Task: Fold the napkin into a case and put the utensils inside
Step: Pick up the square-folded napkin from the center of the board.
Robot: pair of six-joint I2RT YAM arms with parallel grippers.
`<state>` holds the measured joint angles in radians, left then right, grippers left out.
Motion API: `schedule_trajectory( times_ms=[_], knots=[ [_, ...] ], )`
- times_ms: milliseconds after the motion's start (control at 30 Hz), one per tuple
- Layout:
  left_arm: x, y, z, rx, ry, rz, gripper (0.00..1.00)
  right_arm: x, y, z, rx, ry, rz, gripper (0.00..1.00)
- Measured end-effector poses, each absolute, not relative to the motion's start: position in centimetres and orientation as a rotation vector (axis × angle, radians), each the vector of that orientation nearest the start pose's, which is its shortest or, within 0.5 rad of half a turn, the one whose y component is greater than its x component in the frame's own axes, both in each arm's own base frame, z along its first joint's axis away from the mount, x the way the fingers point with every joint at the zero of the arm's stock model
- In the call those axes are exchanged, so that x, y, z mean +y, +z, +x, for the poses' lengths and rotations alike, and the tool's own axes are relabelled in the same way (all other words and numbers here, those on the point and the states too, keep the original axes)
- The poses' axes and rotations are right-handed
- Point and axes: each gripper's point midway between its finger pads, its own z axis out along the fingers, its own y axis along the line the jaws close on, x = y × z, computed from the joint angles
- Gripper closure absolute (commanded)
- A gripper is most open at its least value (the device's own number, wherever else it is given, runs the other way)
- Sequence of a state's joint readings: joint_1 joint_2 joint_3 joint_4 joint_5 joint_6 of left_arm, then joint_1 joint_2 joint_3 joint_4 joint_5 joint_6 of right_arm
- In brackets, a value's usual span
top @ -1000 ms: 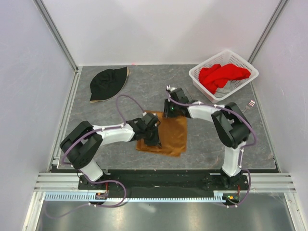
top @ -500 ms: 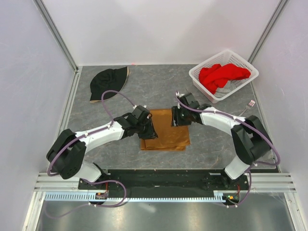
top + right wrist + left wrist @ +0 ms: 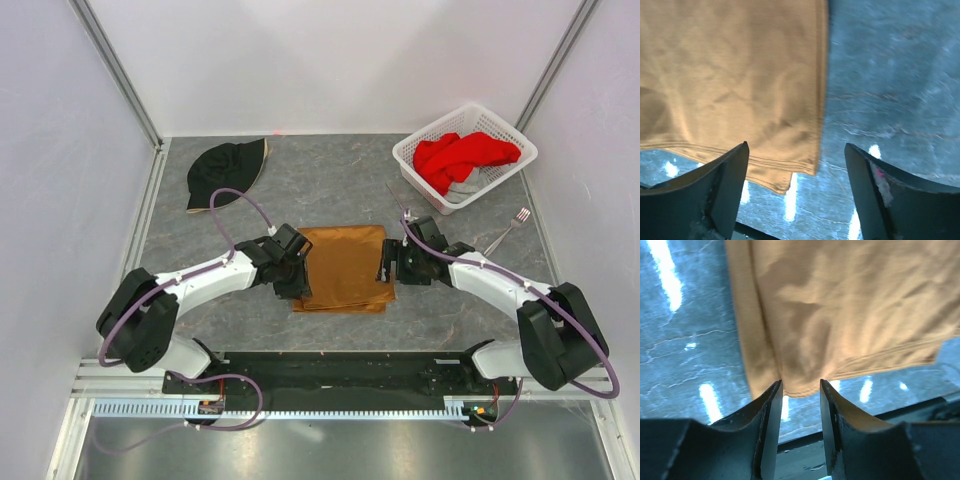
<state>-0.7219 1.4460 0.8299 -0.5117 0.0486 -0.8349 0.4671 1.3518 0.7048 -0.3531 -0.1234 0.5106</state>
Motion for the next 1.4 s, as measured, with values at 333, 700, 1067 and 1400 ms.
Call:
schedule_trajectory(
  times_ms=[333,700,1067,1400],
  knots=[
    [-22.6,3.6,20.0,2.845,-0.453,-0.131,0.64,15.8,3.0,23.6,2.691,0.513,0.146,0.16],
    [-22.2,1.9,19.5,2.875,-0.447,-0.142,0.78,16.8,2.7,24.0,2.640,0.628,0.379,0.40],
    [-22.0,2.1,19.2,2.859,-0.508,-0.158,0.72,17.5,2.6,21.8,2.647,0.633,0.415,0.43],
    [-22.1,2.8,18.8,2.833,-0.569,-0.147,0.71,16.9,2.0,20.9,2.666,0.456,0.392,0.58]
  ],
)
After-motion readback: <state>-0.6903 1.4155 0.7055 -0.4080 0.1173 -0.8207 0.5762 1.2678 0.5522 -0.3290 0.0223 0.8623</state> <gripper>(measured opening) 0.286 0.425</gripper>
